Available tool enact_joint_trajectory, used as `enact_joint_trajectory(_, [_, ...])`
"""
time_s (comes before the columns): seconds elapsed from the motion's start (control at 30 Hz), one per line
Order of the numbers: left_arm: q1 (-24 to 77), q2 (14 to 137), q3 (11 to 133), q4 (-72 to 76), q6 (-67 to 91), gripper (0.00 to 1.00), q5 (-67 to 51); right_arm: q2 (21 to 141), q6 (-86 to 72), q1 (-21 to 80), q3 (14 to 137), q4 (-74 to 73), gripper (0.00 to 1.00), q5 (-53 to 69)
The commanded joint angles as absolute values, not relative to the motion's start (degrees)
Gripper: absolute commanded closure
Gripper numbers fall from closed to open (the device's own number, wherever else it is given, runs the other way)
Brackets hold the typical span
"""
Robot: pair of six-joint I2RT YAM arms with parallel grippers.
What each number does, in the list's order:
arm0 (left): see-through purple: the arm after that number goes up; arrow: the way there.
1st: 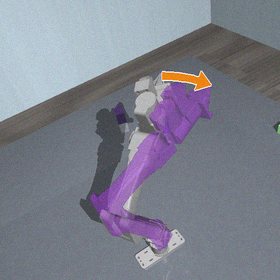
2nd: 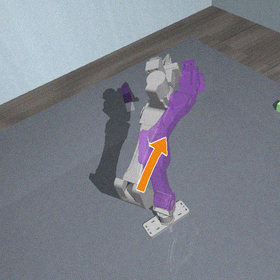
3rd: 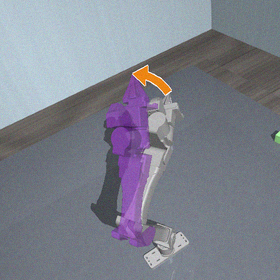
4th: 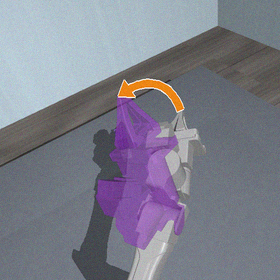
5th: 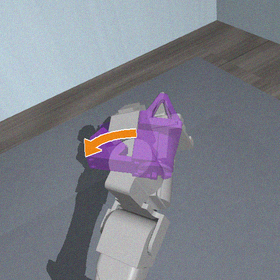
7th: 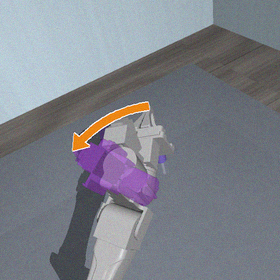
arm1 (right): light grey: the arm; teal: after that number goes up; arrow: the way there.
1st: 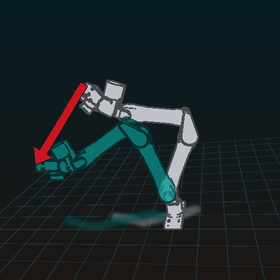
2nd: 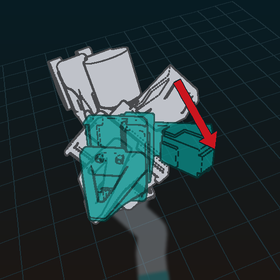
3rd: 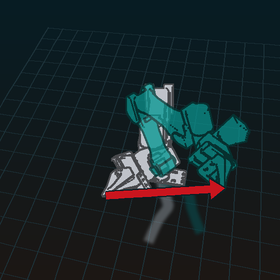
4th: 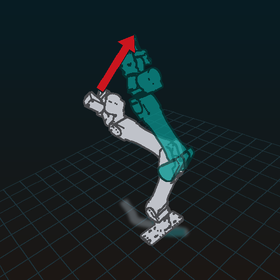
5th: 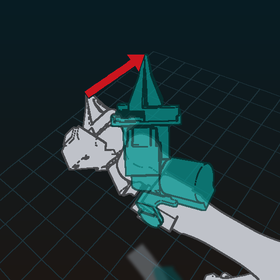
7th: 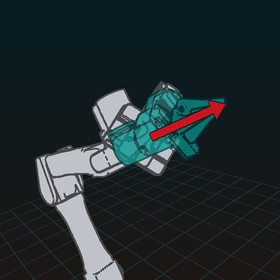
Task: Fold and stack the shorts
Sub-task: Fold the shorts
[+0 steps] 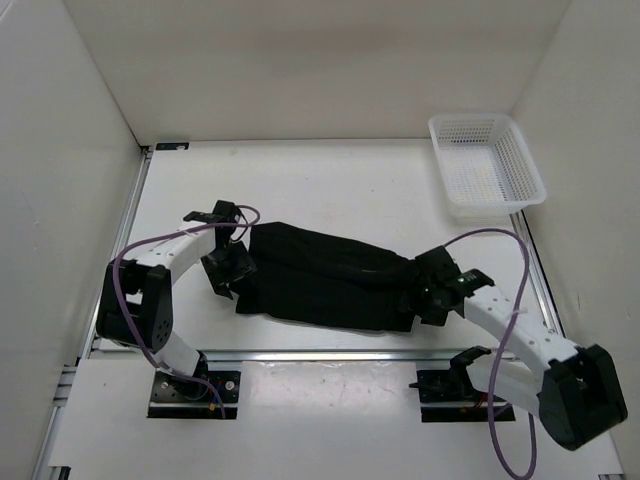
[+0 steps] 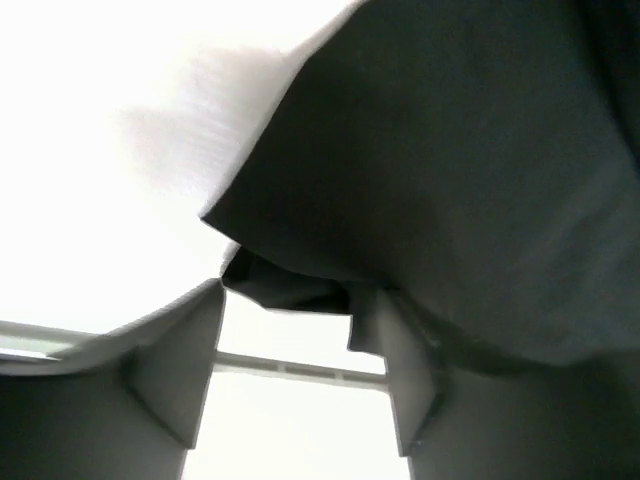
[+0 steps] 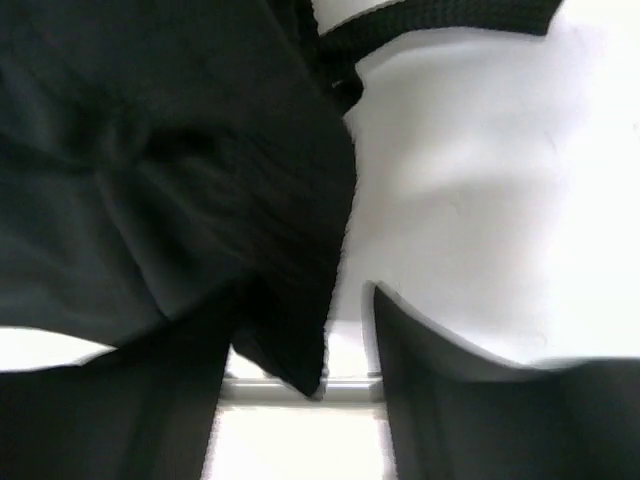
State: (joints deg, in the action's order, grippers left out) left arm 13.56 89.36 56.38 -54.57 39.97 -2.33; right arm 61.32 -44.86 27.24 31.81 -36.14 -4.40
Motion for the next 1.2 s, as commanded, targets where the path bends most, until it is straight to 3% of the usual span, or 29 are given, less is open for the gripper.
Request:
enact_joint_trajectory(0.0, [14.50,86.75,58.34,-55.97,38.85,0.23,-2.90,54.87,-46.93,28.38,33.13,-41.73,0.30,-6.86])
enact_joint_trajectory(0.07, [14.50,85.26,61.07,-58.43,38.85,0.07,0.34,53.36,-45.97,28.39,37.15,-44.28,0.21,-9.31])
enact_joint_trajectory(0.13, [14.50,84.73,66.32,-62.20,38.85,0.01,2.62,53.35,-44.47,28.91,40.41,-47.44,0.21,-10.98])
enact_joint_trajectory(0.23, [14.50,84.02,72.31,-63.54,38.32,0.04,5.62,55.01,-42.55,28.92,45.78,-47.99,0.21,-12.21])
enact_joint_trajectory(0.3, [14.50,85.86,74.43,-63.54,37.71,0.16,5.62,58.25,-42.54,28.92,48.32,-47.21,0.26,-11.43])
enact_joint_trajectory(0.37, [14.50,88.14,76.81,-62.41,36.91,0.22,5.02,60.63,-42.54,28.92,49.12,-45.09,0.28,-9.59])
enact_joint_trajectory(0.67, [14.50,104.49,83.67,-59.41,32.79,0.09,0.88,71.01,-43.59,25.67,51.76,-37.98,0.31,-5.89])
enact_joint_trajectory(0.8, [14.50,109.59,86.30,-58.89,32.26,0.10,1.57,77.85,-41.75,21.90,52.29,-36.57,0.35,-6.41])
enact_joint_trajectory(0.9, [14.50,112.58,88.93,-58.89,32.26,0.20,1.58,81.03,-40.96,19.96,52.91,-34.72,0.49,-7.82])
enact_joint_trajectory(0.93, [14.50,113.20,88.95,-58.89,32.26,0.36,1.58,81.64,-40.43,19.95,54.13,-34.72,0.67,-7.82])
enact_joint_trajectory(1.03, [14.50,113.20,90.43,-58.89,32.26,0.69,1.58,82.88,-39.73,19.42,55.89,-34.72,0.93,-8.44])
enact_joint_trajectory(1.07, [14.50,113.73,91.05,-58.89,32.26,0.90,1.58,82.88,-39.12,19.42,56.42,-34.72,1.00,-8.44])
enact_joint_trajectory(1.17, [14.50,113.73,91.76,-59.41,32.26,0.90,1.58,82.88,-39.11,19.42,57.74,-34.72,1.00,-8.44])
